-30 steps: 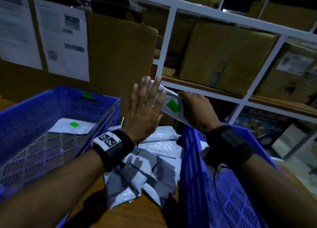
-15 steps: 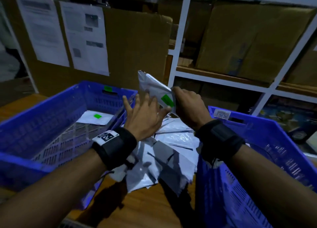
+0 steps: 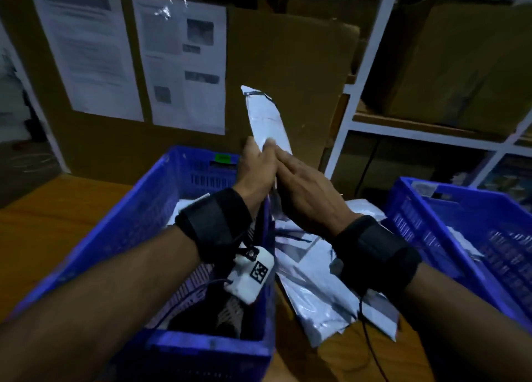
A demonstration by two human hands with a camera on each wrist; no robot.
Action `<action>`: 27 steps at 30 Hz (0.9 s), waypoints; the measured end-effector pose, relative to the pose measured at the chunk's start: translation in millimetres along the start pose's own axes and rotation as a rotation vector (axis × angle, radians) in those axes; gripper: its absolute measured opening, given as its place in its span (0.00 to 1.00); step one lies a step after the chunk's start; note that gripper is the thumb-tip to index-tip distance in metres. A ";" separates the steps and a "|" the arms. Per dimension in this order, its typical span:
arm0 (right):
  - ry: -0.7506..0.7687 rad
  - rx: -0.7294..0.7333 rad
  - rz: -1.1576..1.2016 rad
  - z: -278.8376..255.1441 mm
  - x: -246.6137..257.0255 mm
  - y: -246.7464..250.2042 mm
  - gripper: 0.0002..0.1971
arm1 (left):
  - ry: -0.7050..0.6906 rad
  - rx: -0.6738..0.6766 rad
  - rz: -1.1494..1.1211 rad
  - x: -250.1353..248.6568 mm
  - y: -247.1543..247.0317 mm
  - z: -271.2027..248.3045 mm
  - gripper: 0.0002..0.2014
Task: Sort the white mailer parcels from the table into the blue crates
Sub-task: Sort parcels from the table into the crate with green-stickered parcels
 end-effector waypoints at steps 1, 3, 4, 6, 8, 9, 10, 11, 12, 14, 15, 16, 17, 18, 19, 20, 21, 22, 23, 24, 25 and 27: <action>0.000 0.019 -0.020 5.1 4.1 -3.4 0.28 | -0.012 -0.013 0.020 -0.7 11.2 3.1 0.15; -0.003 0.068 -0.091 15.8 12.7 -10.0 0.30 | -0.052 -0.036 0.113 -6.9 34.0 10.2 0.13; 0.003 0.067 -0.121 19.4 16.1 -11.2 0.30 | -0.093 -0.050 0.212 -11.1 43.7 13.5 0.13; 0.014 0.032 -0.165 28.9 22.5 -11.0 0.31 | -0.220 -0.057 0.523 -23.3 57.7 18.3 0.11; -0.012 0.011 -0.219 40.9 25.0 -14.2 0.33 | -0.367 0.007 0.822 -27.5 61.7 17.6 0.14; -0.033 0.016 -0.248 46.9 25.3 -17.3 0.34 | -0.417 0.056 0.907 -24.5 61.8 16.7 0.16; -0.050 0.024 -0.280 54.1 27.6 -20.8 0.34 | -0.445 0.108 0.968 -17.2 64.6 17.0 0.16; -0.068 0.028 -0.314 60.3 28.4 -23.0 0.34 | -0.478 0.154 1.035 -10.8 65.4 14.9 0.15; -0.086 0.033 -0.344 66.3 29.2 -24.4 0.35 | -0.501 0.196 1.120 -1.4 66.2 15.6 0.13; -0.130 0.081 -0.380 78.7 29.5 -31.6 0.35 | -0.523 0.284 1.261 14.7 71.6 18.5 0.13; -0.154 0.140 -0.391 85.2 28.3 -39.0 0.34 | -0.547 0.312 1.301 16.5 74.7 18.5 0.14; -0.173 0.220 -0.403 90.6 25.1 -49.0 0.32 | -0.595 0.337 1.333 18.3 74.6 18.0 0.16; -0.178 0.306 -0.419 96.6 22.0 -60.8 0.29 | -0.642 0.377 1.357 17.5 73.5 15.5 0.19; -0.174 0.392 -0.435 103.3 19.4 -74.1 0.27 | -0.704 0.400 1.402 16.3 73.1 14.2 0.23; -0.171 0.473 -0.444 108.8 16.7 -86.6 0.26 | -0.777 0.394 1.446 15.0 72.8 13.6 0.25; -0.170 0.537 -0.445 114.9 15.8 -96.0 0.24 | -0.787 0.397 1.501 19.1 75.9 18.7 0.25; -0.169 0.573 -0.438 120.3 15.9 -102.4 0.21 | -0.766 0.394 1.562 24.7 81.0 25.0 0.24; -0.168 0.584 -0.421 125.7 18.0 -105.2 0.19 | -0.700 0.410 1.615 32.8 87.4 32.2 0.25; -0.172 0.584 -0.398 130.8 20.2 -108.1 0.17 | -0.650 0.399 1.638 37.3 95.1 39.2 0.26; -0.181 0.584 -0.382 134.7 21.4 -111.2 0.16 | -0.610 0.377 1.666 42.9 101.1 46.4 0.27; -0.193 0.596 -0.382 137.8 21.4 -117.3 0.16 | -0.568 0.362 1.683 49.4 105.8 52.5 0.27; -0.216 0.635 -0.403 138.4 18.2 -133.5 0.15 | -0.465 0.347 1.656 65.7 112.1 64.7 0.28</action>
Point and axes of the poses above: each hand's wrist, its own z-axis towards the middle knuckle, its own y-axis out of the back of the hand, x = y × z, the point moved 10 cm from there along z, towards the middle knuckle, and after that the axes turned 3 degrees about x, right-handed, at the moved point
